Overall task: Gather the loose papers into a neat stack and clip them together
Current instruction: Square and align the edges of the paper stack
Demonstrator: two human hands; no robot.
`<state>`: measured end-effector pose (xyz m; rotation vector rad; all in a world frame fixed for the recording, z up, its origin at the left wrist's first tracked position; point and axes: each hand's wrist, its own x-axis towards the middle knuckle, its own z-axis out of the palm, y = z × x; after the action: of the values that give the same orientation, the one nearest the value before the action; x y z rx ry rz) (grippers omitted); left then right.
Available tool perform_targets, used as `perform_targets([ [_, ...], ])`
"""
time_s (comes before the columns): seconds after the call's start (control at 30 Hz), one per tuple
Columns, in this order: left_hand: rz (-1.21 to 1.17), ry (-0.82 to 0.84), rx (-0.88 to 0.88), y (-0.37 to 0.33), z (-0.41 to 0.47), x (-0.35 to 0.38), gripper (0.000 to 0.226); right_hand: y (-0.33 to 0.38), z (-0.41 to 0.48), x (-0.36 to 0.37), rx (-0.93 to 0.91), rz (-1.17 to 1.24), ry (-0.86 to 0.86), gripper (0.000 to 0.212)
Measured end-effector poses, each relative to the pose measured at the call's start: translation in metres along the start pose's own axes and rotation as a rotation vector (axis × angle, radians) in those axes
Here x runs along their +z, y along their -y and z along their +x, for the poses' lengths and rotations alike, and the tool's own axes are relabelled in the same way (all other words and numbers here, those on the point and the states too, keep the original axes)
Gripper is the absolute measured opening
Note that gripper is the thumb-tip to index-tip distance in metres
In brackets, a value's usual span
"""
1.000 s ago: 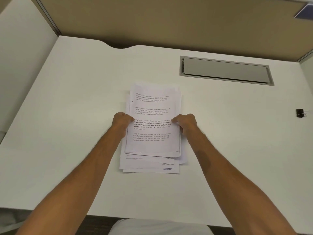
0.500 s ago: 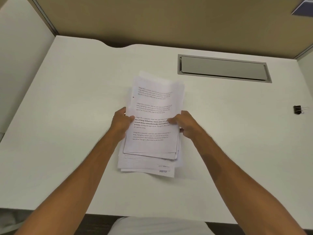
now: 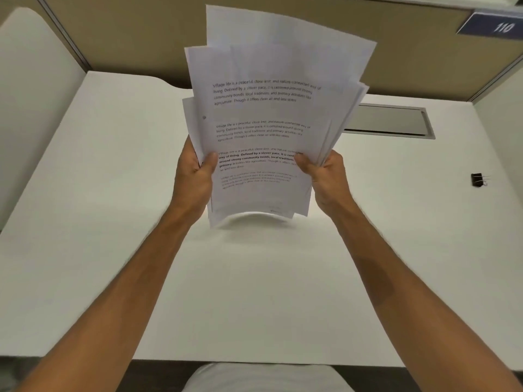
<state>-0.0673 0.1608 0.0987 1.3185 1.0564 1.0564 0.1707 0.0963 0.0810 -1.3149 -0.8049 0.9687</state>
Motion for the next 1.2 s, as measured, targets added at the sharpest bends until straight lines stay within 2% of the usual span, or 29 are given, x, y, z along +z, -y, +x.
perform_targets([
  [0.27, -0.021, 0.030, -0.031, 0.020, -0.012, 0.007, 0.050, -0.021, -0.013, -0.009, -0.016, 0.034, 0.020, 0.025],
  [0.37, -0.024, 0.026, -0.044, 0.023, -0.011, 0.005, 0.050, -0.023, -0.016, -0.011, 0.009, 0.016, 0.024, 0.020],
  [0.53, 0.001, 0.031, -0.068, 0.025, -0.010, 0.005, 0.032, -0.027, -0.018, -0.011, 0.013, 0.033, 0.066, 0.027],
  [0.63, 0.007, 0.013, -0.070, 0.024, -0.010, 0.003, 0.032, -0.028, -0.018, -0.011, 0.016, 0.011, 0.063, 0.033],
  [0.8, -0.037, 0.002, -0.052, 0.023, -0.011, 0.000, 0.024, -0.025, -0.017, -0.013, 0.000, -0.024, 0.056, 0.029],
  [1.07, -0.026, -0.010, -0.035, 0.019, -0.011, 0.003, 0.033, -0.017, -0.016, -0.015, -0.014, 0.015, 0.012, 0.043],
  [1.2, -0.070, -0.013, -0.005, 0.015, -0.008, 0.006, 0.047, -0.010, -0.016, -0.013, -0.057, 0.056, 0.011, 0.037],
])
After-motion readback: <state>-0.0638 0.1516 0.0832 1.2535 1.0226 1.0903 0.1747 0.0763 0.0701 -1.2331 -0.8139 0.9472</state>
